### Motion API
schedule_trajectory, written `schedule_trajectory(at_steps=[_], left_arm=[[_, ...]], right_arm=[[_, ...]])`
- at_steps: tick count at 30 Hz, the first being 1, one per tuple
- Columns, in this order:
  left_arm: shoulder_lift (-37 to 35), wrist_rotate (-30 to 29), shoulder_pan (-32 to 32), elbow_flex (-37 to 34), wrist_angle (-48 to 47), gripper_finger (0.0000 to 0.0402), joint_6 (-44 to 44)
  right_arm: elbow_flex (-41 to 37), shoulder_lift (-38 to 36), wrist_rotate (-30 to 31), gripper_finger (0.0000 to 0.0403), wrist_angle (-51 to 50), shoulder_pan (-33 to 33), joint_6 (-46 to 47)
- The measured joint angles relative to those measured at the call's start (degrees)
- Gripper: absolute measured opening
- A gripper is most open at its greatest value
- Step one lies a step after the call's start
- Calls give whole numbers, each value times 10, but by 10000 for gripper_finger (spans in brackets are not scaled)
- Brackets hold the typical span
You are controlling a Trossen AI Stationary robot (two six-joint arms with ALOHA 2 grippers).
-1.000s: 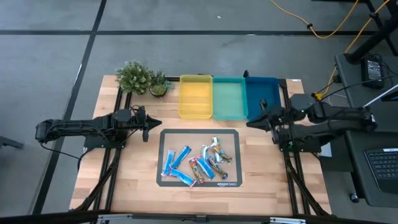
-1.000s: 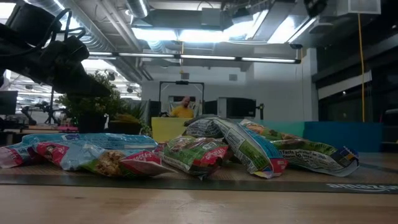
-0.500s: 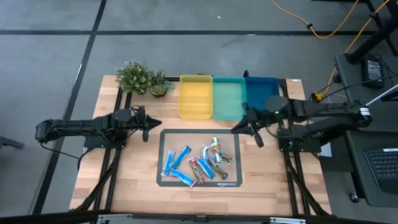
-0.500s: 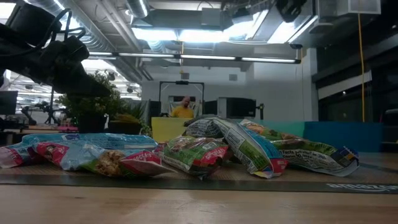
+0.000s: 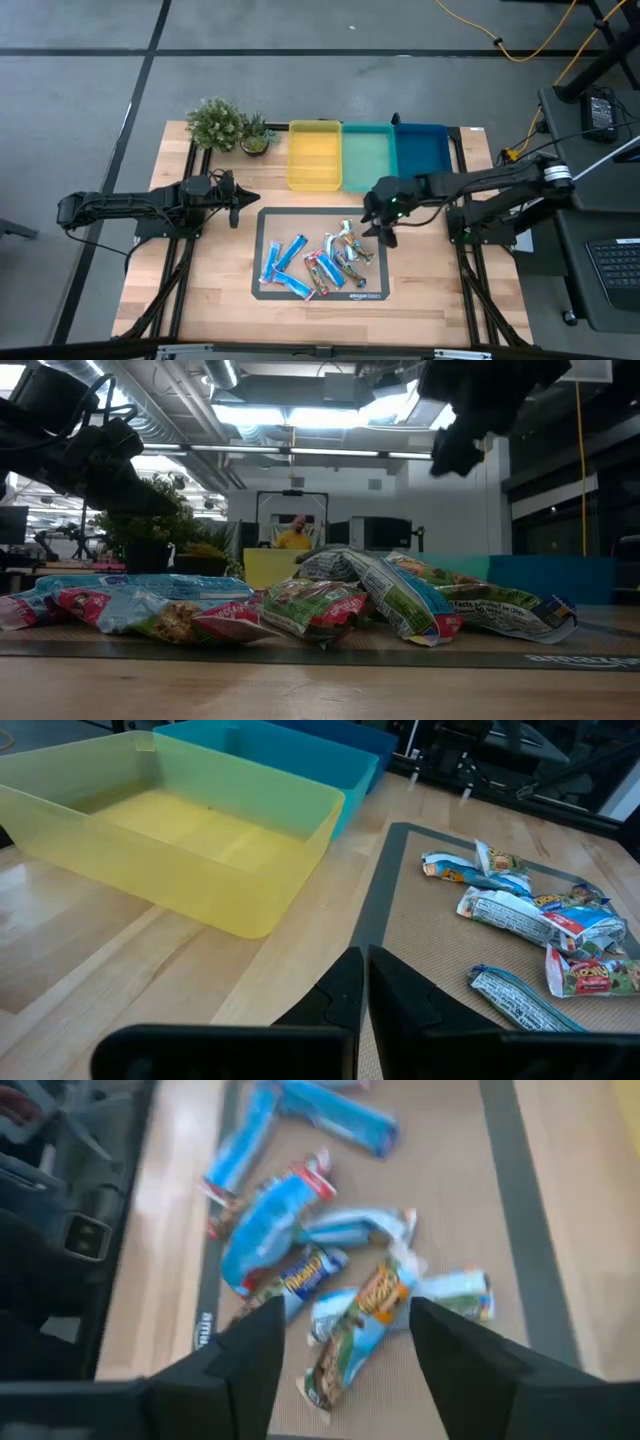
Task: Pick and place Granola Bars by type
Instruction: Put the yellow granola bar into blue bin
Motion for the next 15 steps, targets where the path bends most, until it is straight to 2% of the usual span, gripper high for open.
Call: schedule_trajectory(at_steps=[6,15], left_arm=[[0,0,0,0,0,13,0],[0,0,0,0,0,9,0]], right_arm=[[0,64,46,232,9,16,68],[0,129,67,230,50,40,151]])
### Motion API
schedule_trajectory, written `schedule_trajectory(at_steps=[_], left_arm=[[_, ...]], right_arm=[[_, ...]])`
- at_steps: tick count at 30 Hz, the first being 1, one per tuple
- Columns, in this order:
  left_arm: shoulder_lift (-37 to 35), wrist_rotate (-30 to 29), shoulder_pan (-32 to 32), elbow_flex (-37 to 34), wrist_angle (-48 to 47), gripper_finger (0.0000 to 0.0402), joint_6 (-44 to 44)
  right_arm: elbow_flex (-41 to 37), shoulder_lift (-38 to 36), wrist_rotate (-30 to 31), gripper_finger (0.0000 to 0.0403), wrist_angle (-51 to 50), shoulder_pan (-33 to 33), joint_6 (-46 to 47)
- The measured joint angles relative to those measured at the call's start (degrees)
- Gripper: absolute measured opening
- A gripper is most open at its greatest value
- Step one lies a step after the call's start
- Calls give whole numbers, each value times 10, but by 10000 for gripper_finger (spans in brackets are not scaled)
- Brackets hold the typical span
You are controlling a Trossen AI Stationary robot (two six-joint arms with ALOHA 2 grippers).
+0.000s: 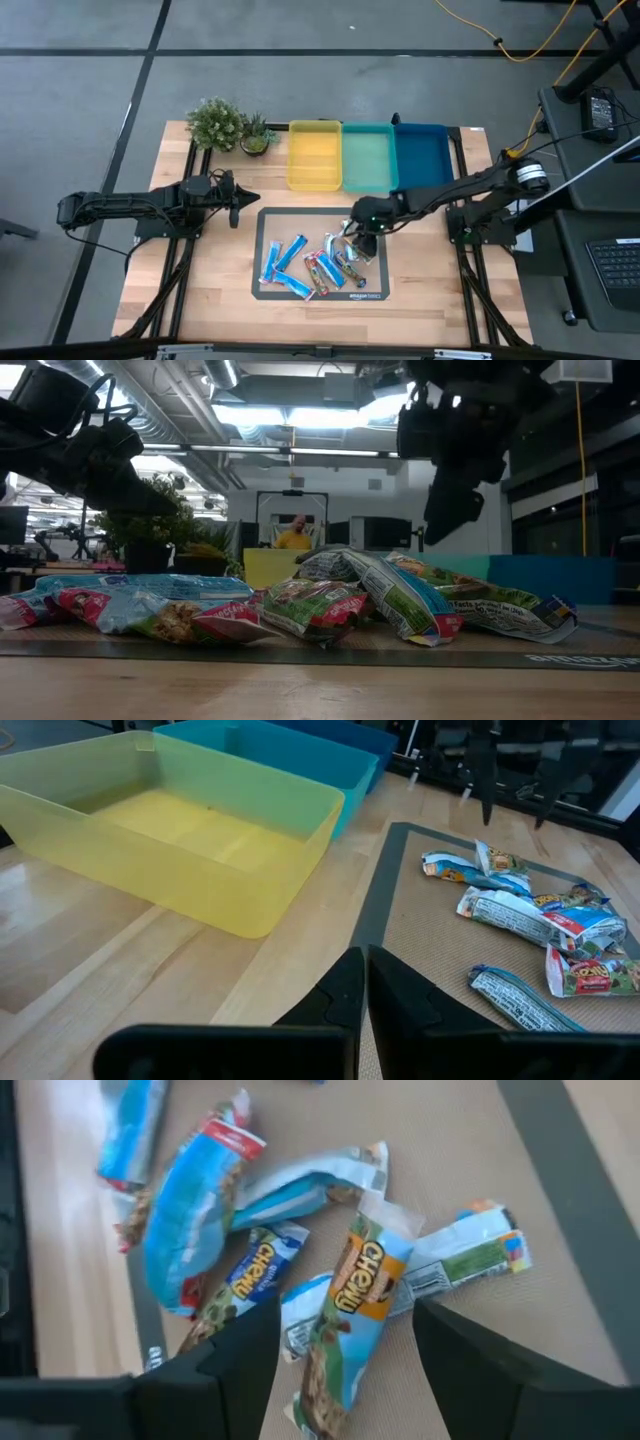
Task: Pick and place Granola Bars by type
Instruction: Put the yellow granola bar into blue bin
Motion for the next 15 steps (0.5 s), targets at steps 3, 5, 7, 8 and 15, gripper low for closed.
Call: schedule_trajectory(at_steps=[3,5,7,8,15], left_arm=[[0,0,0,0,0,10,0],[0,0,0,0,0,12,0],[0,0,0,0,0,13,0],[0,0,0,0,0,13,0],[0,0,0,0,0,11,0]], right_arm=[[0,17,10,230,5,4,22],[0,29,17,229,5,4,35],[0,40,20,229,4,4,46],[0,45,21,229,5,4,49],[0,74,10,229,13,4,67]])
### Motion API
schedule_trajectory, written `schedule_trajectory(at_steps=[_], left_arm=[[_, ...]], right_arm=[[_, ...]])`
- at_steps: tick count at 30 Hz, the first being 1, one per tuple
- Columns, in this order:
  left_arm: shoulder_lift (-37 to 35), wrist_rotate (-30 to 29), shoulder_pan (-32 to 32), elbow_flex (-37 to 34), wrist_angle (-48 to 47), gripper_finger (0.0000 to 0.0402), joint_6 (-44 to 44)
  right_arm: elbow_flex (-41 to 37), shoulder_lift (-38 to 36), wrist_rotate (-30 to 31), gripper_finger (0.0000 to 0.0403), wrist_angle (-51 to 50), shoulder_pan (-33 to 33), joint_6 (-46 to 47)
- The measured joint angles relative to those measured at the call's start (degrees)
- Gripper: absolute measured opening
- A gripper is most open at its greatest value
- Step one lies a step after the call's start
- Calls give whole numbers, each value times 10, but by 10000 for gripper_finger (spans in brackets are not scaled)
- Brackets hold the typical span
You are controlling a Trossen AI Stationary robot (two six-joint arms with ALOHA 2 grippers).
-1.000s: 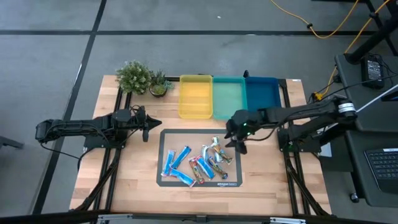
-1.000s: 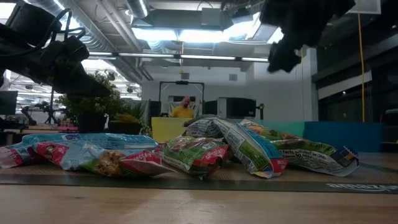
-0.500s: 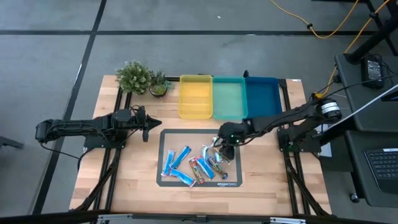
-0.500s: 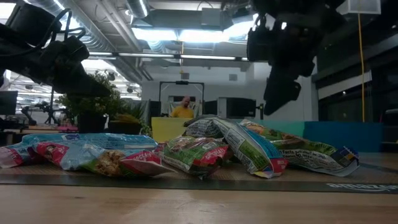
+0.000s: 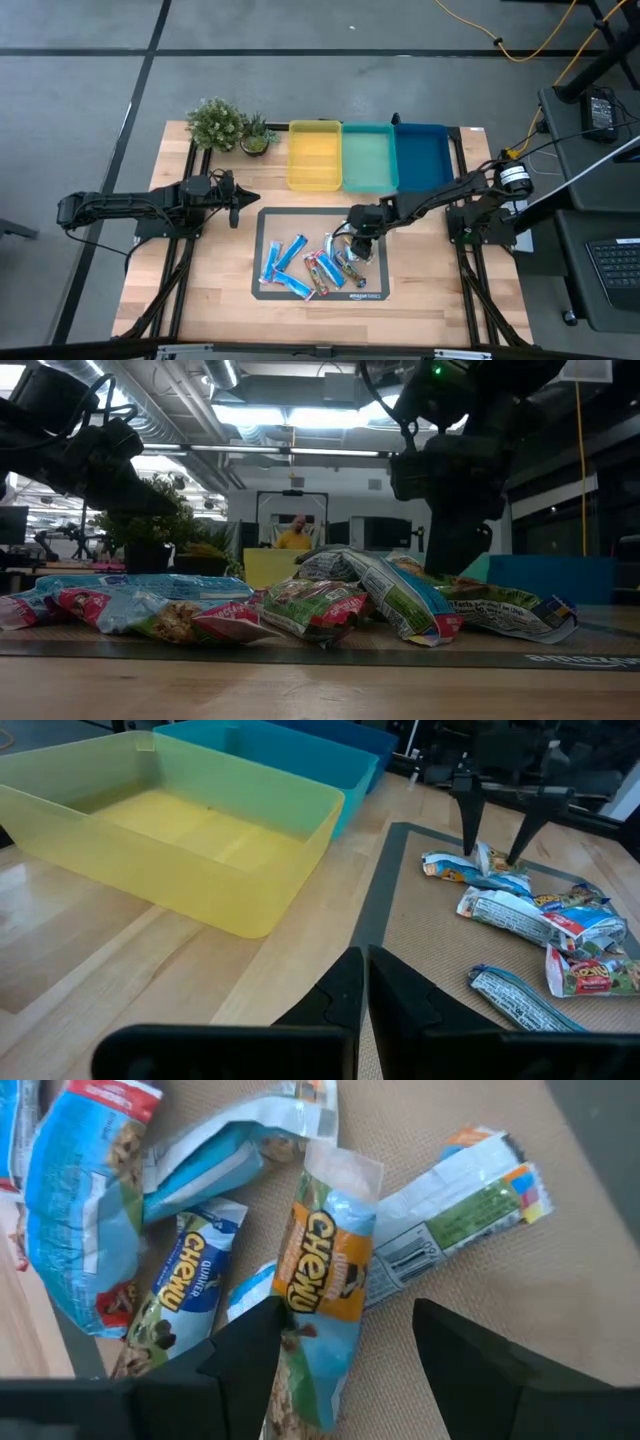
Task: Pick and place Granola Bars by type
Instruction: Put the yellow granola bar into blue bin
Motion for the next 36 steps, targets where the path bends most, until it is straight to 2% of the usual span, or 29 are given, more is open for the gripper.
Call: schedule_trajectory(at_steps=[5,8,17,23,27,33,36], left_arm=[[0,0,0,0,0,13,0],[0,0,0,0,0,10,0],[0,0,0,0,0,12,0],[0,0,0,0,0,10,0],[0,0,0,0,0,12,0],[0,0,0,0,0,11,0],[0,0,0,0,0,9,0]], right_arm=[[0,4,-1,226,6,0,1],[0,4,-1,207,6,0,1],[1,4,-21,101,18,1,1],[38,4,-21,35,4,2,-9],[101,4,-1,7,-113,1,-65],[230,2,66,20,-332,-15,-139],[303,1,91,13,-411,-24,-154]])
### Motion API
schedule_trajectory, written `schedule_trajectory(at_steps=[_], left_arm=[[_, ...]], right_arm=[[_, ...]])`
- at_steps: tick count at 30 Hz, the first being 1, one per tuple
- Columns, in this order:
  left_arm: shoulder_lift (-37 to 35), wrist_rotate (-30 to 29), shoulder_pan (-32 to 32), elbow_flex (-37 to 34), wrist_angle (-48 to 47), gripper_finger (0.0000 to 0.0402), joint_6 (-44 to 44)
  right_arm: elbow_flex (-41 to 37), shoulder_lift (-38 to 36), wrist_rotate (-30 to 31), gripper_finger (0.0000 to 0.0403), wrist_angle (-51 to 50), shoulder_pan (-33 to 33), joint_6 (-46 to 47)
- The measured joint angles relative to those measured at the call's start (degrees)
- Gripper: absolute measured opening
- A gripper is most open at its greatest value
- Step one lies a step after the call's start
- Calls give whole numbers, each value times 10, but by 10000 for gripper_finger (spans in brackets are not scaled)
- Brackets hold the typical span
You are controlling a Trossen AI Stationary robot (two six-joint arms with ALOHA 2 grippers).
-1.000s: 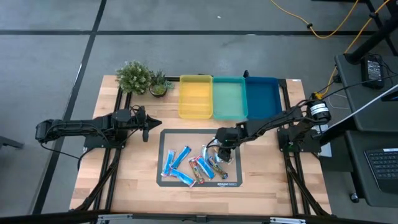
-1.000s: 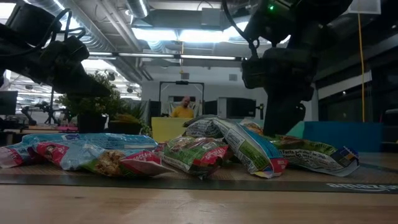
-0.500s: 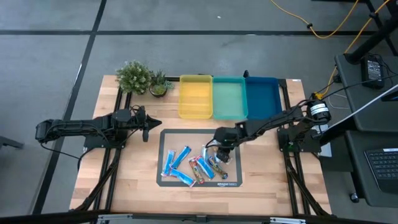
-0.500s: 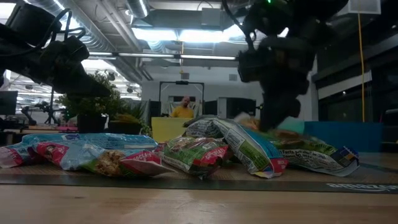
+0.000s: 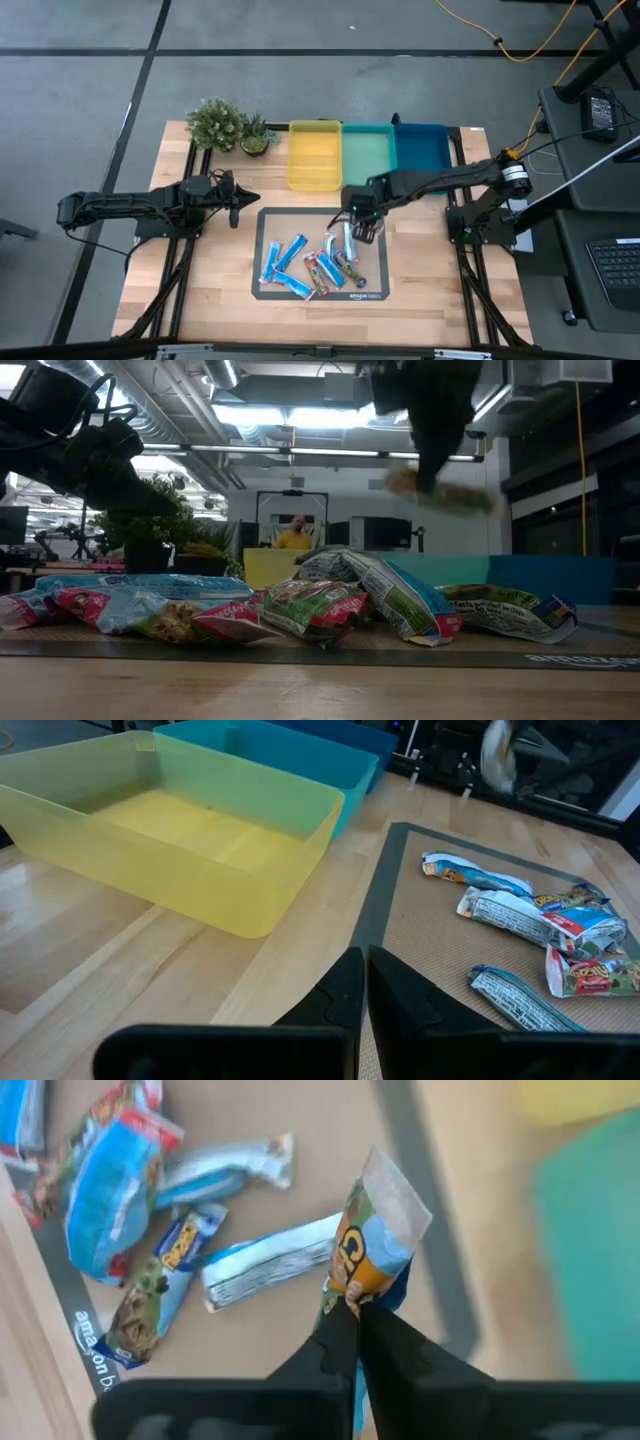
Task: Pick and place Granola Bars by type
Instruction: Put the yellow granola bar into blue bin
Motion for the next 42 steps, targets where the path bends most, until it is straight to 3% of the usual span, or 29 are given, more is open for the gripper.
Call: schedule_trajectory(at_steps=[12,16,20,30,38,42], left_arm=[[0,0,0,0,0,11,0],[0,0,0,0,0,9,0],[0,0,0,0,0,9,0],[0,0,0,0,0,11,0],[0,0,0,0,0,13,0],[0,0,0,0,0,9,0]], right_arm=[[266,0,52,10,-240,-48,-13],[324,-9,107,6,-312,-86,-33],[321,-74,114,15,-301,-151,-78],[232,-226,120,12,-302,-406,-183],[141,-246,28,5,-261,-500,-256],[55,-246,-15,10,-206,-533,-284]])
